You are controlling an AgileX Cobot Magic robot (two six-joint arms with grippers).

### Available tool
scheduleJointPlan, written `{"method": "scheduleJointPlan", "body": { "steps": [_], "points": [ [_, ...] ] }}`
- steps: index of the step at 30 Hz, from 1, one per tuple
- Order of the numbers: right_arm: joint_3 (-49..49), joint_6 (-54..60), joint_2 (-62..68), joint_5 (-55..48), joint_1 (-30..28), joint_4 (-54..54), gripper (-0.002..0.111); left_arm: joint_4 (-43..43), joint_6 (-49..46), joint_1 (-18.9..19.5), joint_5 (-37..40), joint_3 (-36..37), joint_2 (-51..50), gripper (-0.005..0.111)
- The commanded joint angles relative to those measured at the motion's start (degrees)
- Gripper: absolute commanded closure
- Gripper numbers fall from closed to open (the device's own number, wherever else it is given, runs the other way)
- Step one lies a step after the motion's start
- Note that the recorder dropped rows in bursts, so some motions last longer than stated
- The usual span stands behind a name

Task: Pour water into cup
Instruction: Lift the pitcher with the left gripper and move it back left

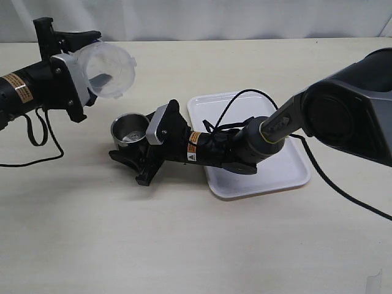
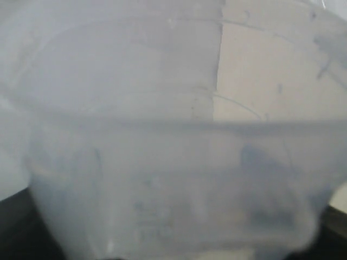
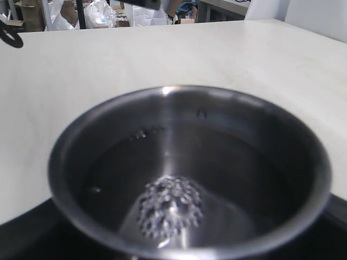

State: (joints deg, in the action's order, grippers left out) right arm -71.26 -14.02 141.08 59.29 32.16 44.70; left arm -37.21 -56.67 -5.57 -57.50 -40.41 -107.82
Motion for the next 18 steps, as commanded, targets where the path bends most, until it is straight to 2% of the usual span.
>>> {"method": "scheduleJointPlan", "body": {
  "steps": [1, 5, 10, 14, 18],
  "points": [
    [0.0, 1.0, 0.0, -2.4, -0.2, 0.7, 0.054, 0.4, 9.9, -0.5, -0.6, -0.4, 0.2, 0.107],
    [0.0, 1.0, 0.0, -2.4, -0.2, 0.7, 0.054, 0.4, 21.1, -0.5, -0.6, -0.4, 0.2, 0.107],
    [0.0, 1.0, 0.0, -2.4, -0.2, 0.7, 0.054, 0.4, 21.9, -0.5, -0.3, -0.4, 0.2, 0.107],
    [0.0, 1.0, 0.0, -2.4, -0.2, 0.7, 0.054, 0.4, 31.5, -0.5, -0.2, -0.4, 0.2, 0.107],
    [0.0, 1.0, 0.0, -2.4, -0.2, 0.7, 0.054, 0.4, 34.8, -0.5, -2.1, -0.4, 0.2, 0.107]
  ]
}}
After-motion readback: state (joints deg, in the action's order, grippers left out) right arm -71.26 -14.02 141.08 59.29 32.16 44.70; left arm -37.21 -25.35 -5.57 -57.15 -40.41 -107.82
